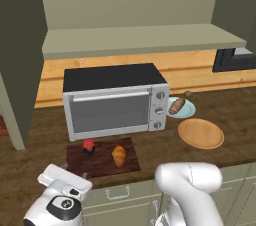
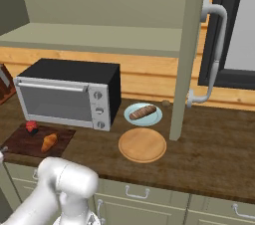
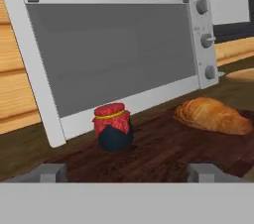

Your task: From the different types of pastries on the counter, select a croissant and place it on the cutting board. Then retrieve a jar of jam from the cabinet and place it alongside the croissant on the cutting board.

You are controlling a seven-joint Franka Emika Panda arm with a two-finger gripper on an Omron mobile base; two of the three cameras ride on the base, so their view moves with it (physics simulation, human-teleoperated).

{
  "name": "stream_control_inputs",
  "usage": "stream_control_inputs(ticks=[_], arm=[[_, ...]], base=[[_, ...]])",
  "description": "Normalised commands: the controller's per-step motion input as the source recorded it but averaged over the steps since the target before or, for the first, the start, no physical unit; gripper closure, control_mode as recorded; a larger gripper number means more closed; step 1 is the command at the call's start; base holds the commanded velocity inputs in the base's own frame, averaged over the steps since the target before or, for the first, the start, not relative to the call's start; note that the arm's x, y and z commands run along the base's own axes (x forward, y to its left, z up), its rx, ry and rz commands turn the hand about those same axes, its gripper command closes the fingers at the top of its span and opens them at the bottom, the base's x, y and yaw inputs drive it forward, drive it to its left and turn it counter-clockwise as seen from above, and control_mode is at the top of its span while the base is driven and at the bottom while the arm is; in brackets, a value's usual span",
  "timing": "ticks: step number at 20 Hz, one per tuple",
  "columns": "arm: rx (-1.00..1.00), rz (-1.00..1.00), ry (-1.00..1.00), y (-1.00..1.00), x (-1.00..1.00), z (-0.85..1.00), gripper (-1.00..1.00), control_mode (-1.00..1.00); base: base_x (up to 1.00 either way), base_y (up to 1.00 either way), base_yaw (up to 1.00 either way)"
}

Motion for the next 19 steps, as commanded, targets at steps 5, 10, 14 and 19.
stream_control_inputs(ticks=[5,10,14,19], arm=[[0.08,0.20,0.08,-0.05,-1.00,0.91,-1.00,-1.00],[0.00,0.31,0.14,-0.01,-1.00,0.73,-1.00,-1.00],[0.00,0.32,0.11,-0.07,-1.00,0.77,-1.00,-1.00],[0.00,0.29,0.09,-0.09,-1.00,0.78,-1.00,-1.00]], base=[[0.00,0.00,0.00],[0.00,0.00,0.00],[0.00,0.00,0.00],[0.00,0.00,0.00]])
